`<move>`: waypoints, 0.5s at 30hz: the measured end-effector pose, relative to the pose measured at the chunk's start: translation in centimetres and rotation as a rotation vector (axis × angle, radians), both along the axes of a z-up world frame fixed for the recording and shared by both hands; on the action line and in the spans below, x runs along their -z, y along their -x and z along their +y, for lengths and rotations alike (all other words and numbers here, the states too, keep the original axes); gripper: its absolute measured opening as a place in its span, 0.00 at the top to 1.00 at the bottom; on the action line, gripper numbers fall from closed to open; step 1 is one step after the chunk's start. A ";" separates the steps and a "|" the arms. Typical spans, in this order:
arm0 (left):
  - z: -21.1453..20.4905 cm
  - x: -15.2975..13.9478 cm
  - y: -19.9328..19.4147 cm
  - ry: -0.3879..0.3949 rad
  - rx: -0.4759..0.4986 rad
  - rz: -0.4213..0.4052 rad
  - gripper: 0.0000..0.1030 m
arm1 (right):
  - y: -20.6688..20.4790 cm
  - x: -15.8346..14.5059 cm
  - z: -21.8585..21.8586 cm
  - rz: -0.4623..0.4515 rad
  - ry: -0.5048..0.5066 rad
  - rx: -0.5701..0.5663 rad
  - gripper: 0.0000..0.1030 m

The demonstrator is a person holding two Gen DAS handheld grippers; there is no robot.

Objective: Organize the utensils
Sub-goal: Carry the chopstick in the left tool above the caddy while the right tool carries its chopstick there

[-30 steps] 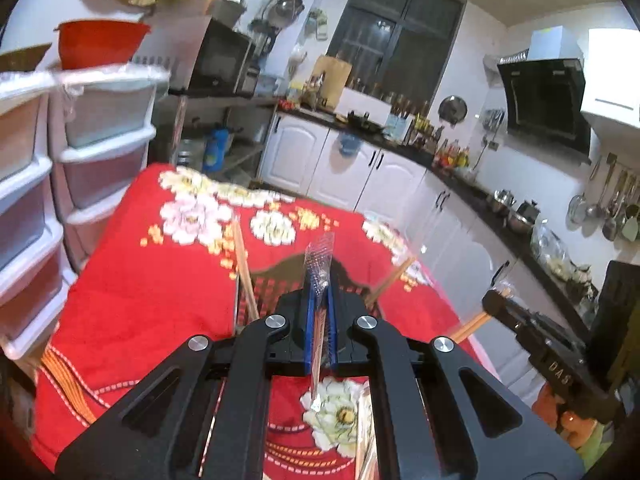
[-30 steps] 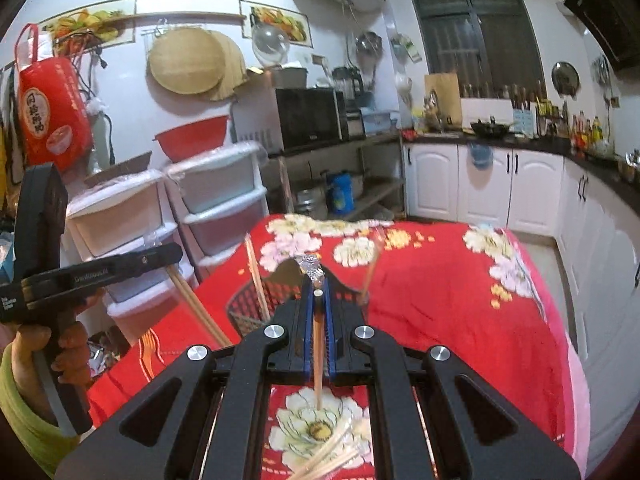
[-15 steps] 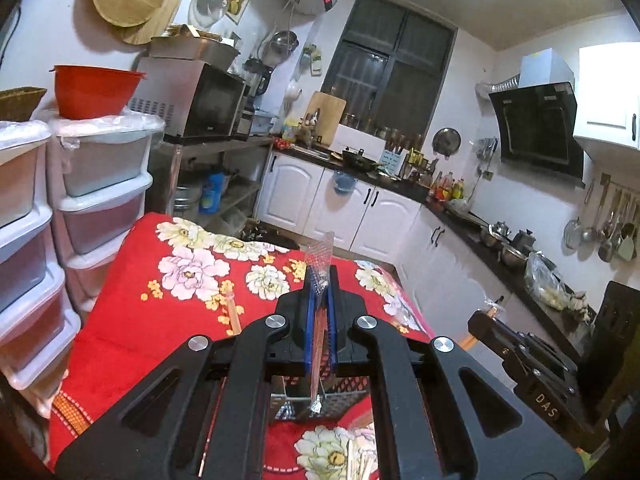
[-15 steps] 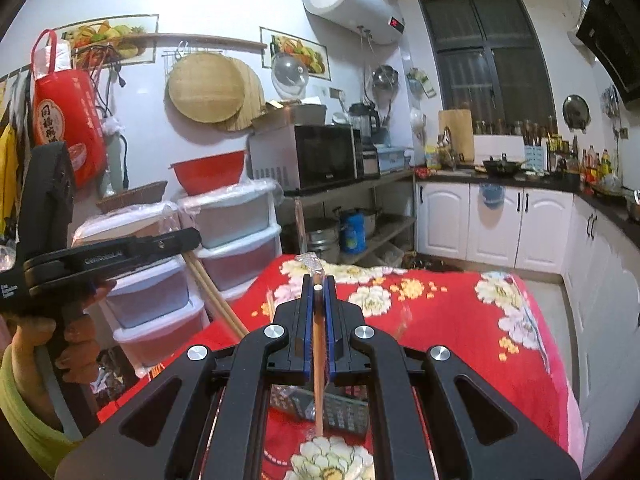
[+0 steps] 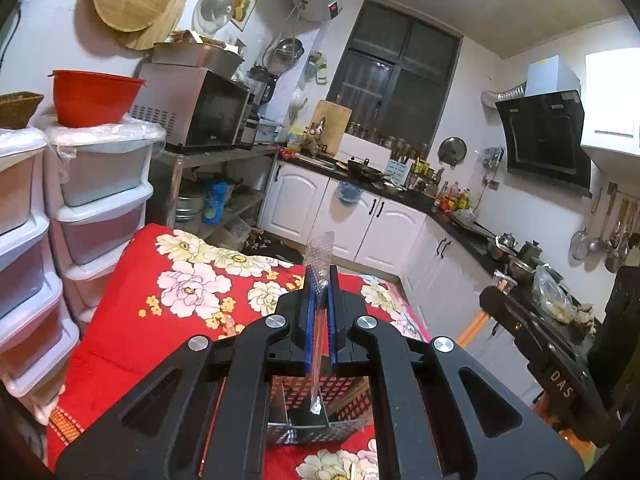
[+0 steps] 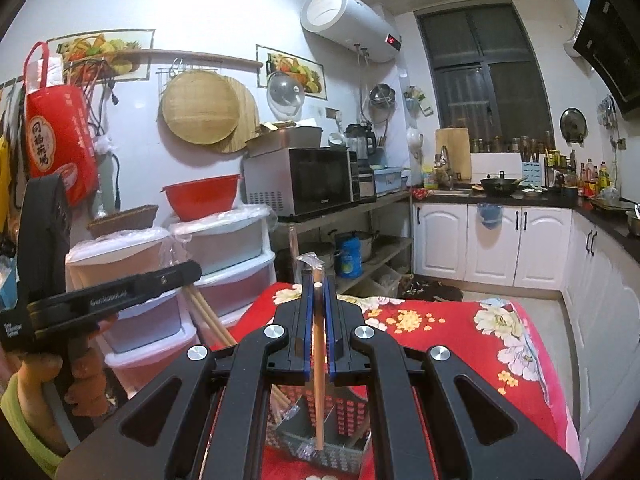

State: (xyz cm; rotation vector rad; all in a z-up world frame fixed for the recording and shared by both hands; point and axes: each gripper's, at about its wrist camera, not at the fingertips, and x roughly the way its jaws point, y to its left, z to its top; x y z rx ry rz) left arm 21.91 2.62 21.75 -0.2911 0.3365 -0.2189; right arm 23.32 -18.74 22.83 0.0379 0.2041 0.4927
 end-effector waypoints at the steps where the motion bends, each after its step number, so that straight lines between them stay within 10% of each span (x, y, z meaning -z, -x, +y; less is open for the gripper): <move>1: -0.1 0.0 -0.2 0.002 -0.001 0.001 0.99 | -0.2 0.0 0.0 -0.003 0.000 0.005 0.95; 15: -0.8 2.0 -3.2 0.005 -0.001 0.056 0.99 | -3.4 1.2 0.0 -0.001 -0.008 0.044 0.95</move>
